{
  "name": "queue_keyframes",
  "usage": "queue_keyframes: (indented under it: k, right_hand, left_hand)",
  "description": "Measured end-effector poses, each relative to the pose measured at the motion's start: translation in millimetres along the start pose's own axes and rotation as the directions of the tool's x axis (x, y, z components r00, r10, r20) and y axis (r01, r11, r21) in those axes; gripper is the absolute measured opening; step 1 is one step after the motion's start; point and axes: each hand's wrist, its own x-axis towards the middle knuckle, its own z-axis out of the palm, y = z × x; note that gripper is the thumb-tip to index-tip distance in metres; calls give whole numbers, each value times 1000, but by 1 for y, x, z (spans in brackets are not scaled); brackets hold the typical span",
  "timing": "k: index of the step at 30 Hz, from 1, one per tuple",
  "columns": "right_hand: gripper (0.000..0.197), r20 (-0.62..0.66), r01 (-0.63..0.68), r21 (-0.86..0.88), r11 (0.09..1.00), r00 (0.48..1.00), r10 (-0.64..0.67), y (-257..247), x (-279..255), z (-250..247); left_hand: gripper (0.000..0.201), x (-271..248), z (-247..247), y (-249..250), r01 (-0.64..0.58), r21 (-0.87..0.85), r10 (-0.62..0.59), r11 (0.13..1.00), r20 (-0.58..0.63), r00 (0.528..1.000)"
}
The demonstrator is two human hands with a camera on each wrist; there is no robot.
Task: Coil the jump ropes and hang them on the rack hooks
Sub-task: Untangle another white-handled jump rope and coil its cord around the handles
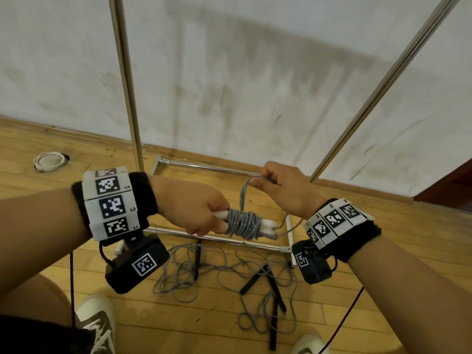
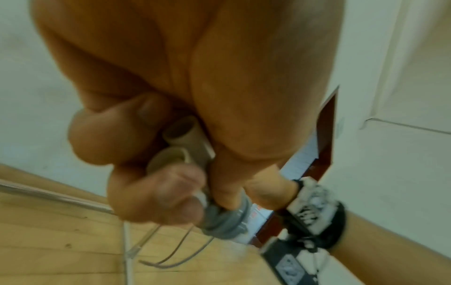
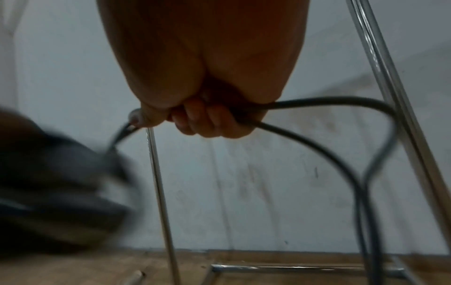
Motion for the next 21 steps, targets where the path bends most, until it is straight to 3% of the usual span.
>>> queue_keyframes:
  k: [5,9,11,13,15,17,19,21]
  right_hand:
    - [24,-29,31,222,974,999,-25,-26,1,-7]
    - [18,130,-136,578,805,989,74,-45,-6,-5]
    - [22,161,-144,632,761,986,52,-45,-9,-1]
    - [26,169,-132,642,755,985,28,-41,-13,4]
    - [24,160,-148,661,736,986,54,-34,-16,7]
    - [19,156,-170,655,736,984,88,-28,-18,11]
    - [14,188,-200,615,763,977,104,-23,-21,14]
    - [23,220,-223,546,808,968,118,-19,-23,16]
  left_hand:
    - [22,9,-9,-16,114,9,-109,993,-227,968]
    - [22,12,-27,-22,102,-77,-127,992,-488,864]
    - [22,12,-33,-24,50,-193,-154,980,-577,802]
    - [21,10,-37,-24,-11,-284,-171,959,-607,776]
    - [21,6,-36,-21,-77,-340,-152,937,-598,787]
    - [23,1,-34,-17,-153,-361,-78,920,-551,831]
    - [24,-5,-30,-12,-219,-367,18,904,-479,878]
    - [23,-10,-29,-8,-261,-374,82,890,-433,898]
